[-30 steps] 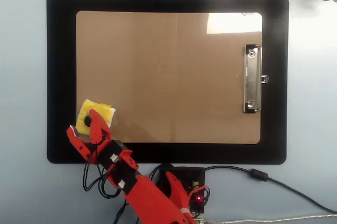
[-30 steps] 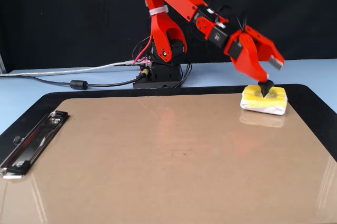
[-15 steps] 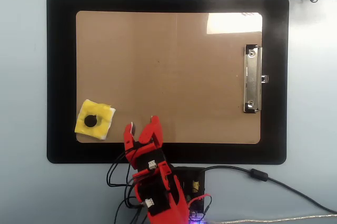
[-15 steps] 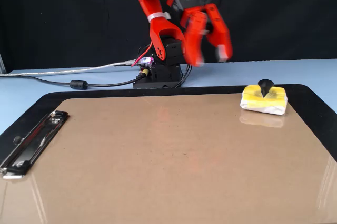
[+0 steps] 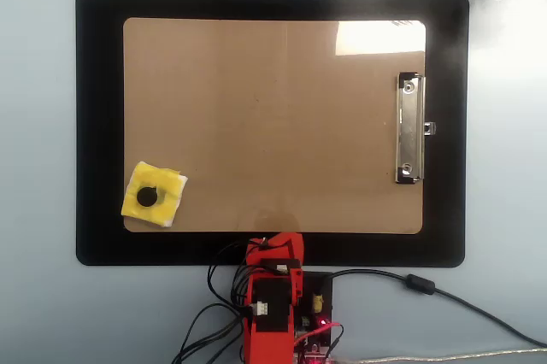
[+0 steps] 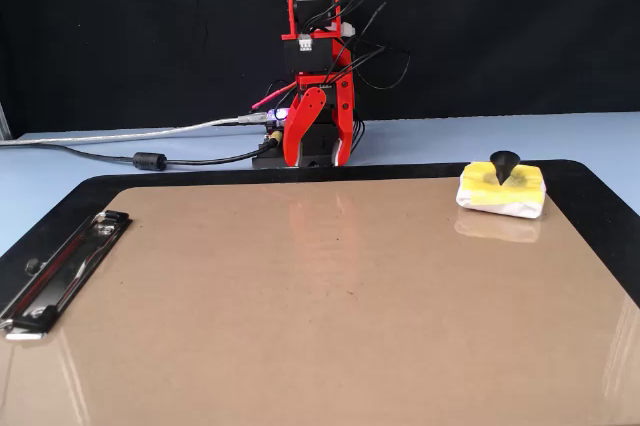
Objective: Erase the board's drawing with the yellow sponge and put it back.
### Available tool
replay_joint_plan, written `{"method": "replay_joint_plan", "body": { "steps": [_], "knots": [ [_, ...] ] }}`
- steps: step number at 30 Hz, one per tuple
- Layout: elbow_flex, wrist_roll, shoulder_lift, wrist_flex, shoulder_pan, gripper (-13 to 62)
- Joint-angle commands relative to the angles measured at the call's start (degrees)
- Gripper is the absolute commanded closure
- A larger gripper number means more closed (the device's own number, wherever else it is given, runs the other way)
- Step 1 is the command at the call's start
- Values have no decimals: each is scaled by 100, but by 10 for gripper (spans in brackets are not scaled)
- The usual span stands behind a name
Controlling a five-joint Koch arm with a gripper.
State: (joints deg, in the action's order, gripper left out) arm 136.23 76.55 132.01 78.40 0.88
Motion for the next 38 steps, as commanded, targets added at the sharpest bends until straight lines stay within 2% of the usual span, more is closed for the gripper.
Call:
{"method": "replay_joint_plan", "body": {
  "steps": [1, 8, 13, 38],
  "knots": [
    [-70, 9, 264, 404, 53, 159],
    [360, 62, 264, 729, -932, 159],
    [545, 70, 272, 826, -1187, 158],
    [510, 44, 264, 940, -1169, 153]
  ]
}}
